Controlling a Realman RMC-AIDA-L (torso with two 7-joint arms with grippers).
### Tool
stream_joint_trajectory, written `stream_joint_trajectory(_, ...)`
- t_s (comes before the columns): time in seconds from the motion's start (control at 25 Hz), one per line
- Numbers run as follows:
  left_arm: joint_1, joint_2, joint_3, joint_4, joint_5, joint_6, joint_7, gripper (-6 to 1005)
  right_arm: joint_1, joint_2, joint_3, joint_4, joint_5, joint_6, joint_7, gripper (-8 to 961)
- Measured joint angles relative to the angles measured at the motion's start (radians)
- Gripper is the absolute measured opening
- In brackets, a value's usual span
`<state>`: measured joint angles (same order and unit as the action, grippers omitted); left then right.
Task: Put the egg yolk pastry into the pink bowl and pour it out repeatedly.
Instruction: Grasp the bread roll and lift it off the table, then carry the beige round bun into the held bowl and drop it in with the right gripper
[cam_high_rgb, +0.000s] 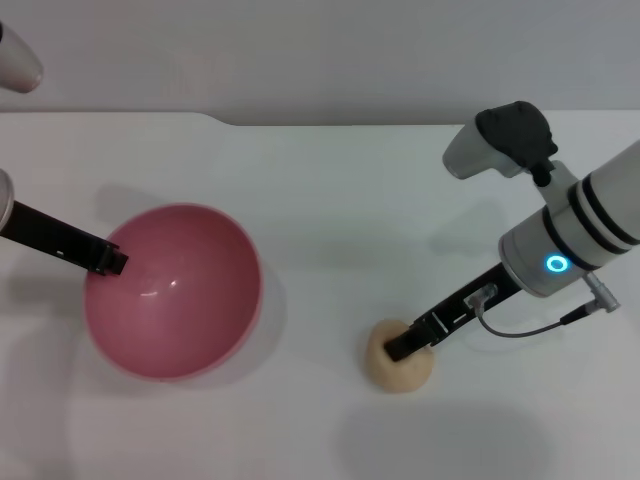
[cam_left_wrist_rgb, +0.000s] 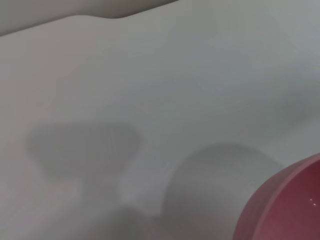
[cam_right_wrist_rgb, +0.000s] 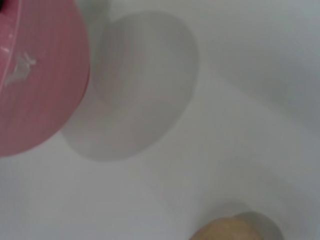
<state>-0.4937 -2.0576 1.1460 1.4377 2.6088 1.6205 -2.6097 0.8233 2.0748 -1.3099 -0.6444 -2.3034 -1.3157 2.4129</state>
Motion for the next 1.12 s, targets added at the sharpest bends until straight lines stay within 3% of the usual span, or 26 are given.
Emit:
stream_joint_trajectory(0.28, -0.009, 0.001, 0.028, 0.0, 0.001, -0.006, -0.002, -2, -0.059, -0.006, 0.097, -0.062, 0.001, -0.016, -0.013, 351)
stream_joint_trajectory(0.52, -0.025, 0.0, 0.067, -0.007, 0.0, -0.029, -0.017, -1, -0.128, -0.009, 0.244, -0.168, 0.01, -0.1, -0.075, 302)
stream_joint_trajectory(0.64, -0.052, -0.001, 0.133, -0.037, -0.002, -0.059, -0.045, -1, -0.154, -0.009, 0.274, -0.225, 0.064, -0.168, -0.109, 275)
stream_joint_trajectory(0.96, -0.211, -0.012, 0.39, -0.192, -0.015, -0.122, -0.127, -1, -0.184, -0.003, 0.232, -0.465, 0.243, -0.268, -0.188, 233)
stream_joint_trajectory(1.12, -0.256, -0.017, 0.468, -0.197, -0.021, -0.153, -0.163, -2, -0.146, -0.002, 0.149, -0.456, 0.265, -0.256, -0.208, 217)
